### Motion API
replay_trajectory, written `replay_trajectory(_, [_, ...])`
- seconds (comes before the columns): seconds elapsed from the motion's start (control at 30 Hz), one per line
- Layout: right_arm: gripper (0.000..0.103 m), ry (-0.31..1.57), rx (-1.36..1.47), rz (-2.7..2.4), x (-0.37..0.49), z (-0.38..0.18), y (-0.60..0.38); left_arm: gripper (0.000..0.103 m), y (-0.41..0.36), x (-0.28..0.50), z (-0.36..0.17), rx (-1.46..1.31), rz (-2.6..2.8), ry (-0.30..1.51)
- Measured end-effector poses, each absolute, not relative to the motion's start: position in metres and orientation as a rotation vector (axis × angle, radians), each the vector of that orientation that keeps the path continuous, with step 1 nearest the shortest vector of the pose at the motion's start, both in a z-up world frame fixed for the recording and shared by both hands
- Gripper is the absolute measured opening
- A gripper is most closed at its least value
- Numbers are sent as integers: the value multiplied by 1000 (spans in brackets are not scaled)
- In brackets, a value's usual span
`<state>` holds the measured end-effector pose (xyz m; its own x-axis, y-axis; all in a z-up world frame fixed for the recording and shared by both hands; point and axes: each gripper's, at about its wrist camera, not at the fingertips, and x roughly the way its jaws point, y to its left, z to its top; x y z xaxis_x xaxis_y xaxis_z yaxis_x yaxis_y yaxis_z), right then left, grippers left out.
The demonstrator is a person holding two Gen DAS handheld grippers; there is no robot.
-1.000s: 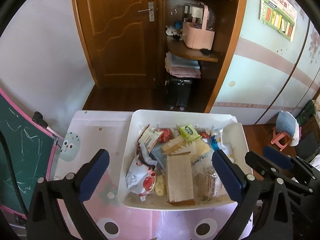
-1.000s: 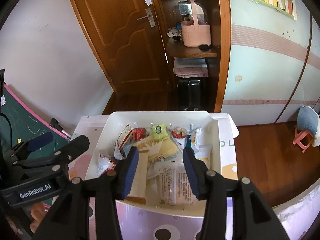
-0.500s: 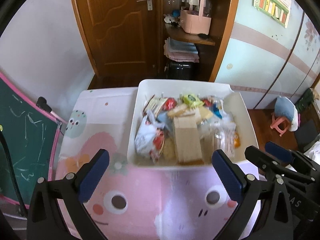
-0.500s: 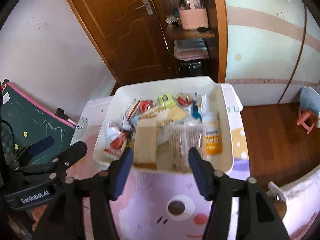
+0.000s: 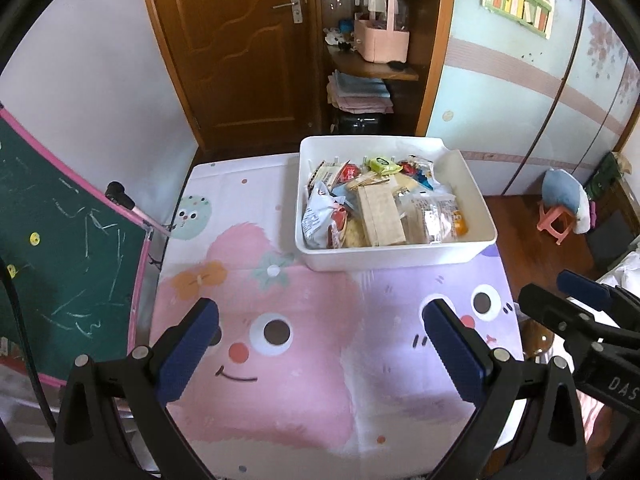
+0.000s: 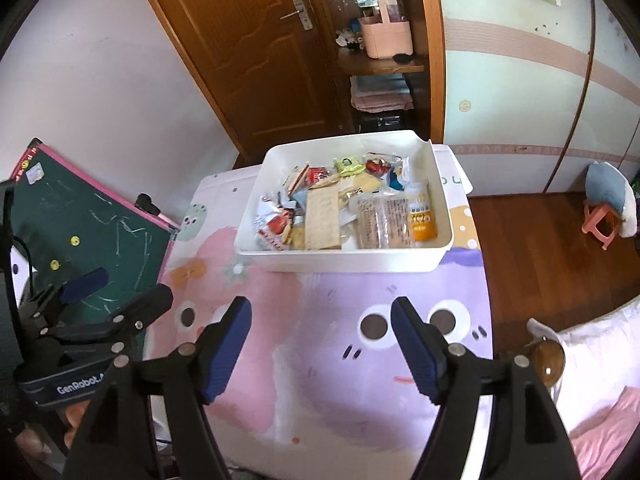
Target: Organize snacks
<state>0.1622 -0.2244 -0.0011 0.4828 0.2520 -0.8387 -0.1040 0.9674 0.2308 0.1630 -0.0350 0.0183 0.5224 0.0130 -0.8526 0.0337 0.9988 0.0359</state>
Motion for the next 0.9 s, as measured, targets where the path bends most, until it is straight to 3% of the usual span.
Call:
replay_trajectory(0.37, [74, 1005, 204, 212, 115, 27, -211, 102, -23, 114, 49, 19, -30, 992])
replay_trajectory(0.9, [75, 992, 200, 197, 106, 31, -206, 102, -23, 110, 48, 31, -25, 997])
